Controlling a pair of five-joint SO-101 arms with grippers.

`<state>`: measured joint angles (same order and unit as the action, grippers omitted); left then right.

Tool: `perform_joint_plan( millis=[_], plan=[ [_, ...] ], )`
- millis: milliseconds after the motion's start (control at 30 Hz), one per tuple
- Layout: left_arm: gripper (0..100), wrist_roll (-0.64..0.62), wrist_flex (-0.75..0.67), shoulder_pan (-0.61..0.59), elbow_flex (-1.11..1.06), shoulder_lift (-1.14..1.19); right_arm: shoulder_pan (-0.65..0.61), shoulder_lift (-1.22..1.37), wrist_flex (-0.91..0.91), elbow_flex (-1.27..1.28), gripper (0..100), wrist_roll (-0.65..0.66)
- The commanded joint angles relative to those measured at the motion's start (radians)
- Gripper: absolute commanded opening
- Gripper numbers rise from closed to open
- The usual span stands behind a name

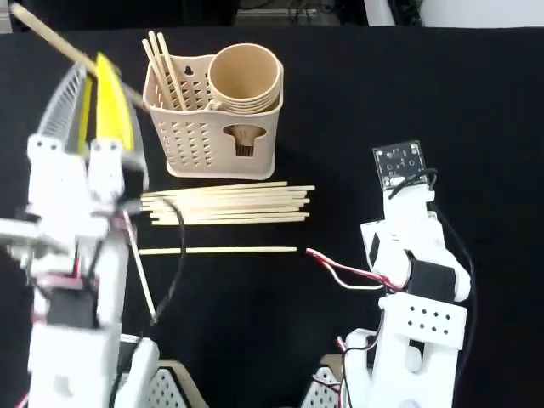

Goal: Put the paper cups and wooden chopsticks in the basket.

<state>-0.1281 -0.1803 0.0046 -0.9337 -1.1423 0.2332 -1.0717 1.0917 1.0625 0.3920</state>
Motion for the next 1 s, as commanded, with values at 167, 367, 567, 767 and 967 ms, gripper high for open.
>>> perform_joint_plan(
  millis=[167,367,567,767,967],
  plan=[
    [3,-0.140,-0.109,-0.062,0.295,0.551,-0.012,-0.004,-0.028,0.001,7.8,0.011],
    [3,-0.137,-0.048,-0.007,0.311,0.698,-0.012,-0.004,-0.034,0.008,7.8,0.011],
    [15,-0.135,0.034,0.042,0.303,0.721,-0.012,-0.004,-0.035,0.008,7.8,0.012],
    [22,-0.133,0.189,0.045,0.349,0.712,-0.012,-0.004,-0.035,0.010,7.8,0.029],
    [24,0.002,0.535,0.002,0.573,0.697,-0.011,-0.004,-0.035,0.010,7.8,0.029]
  ],
)
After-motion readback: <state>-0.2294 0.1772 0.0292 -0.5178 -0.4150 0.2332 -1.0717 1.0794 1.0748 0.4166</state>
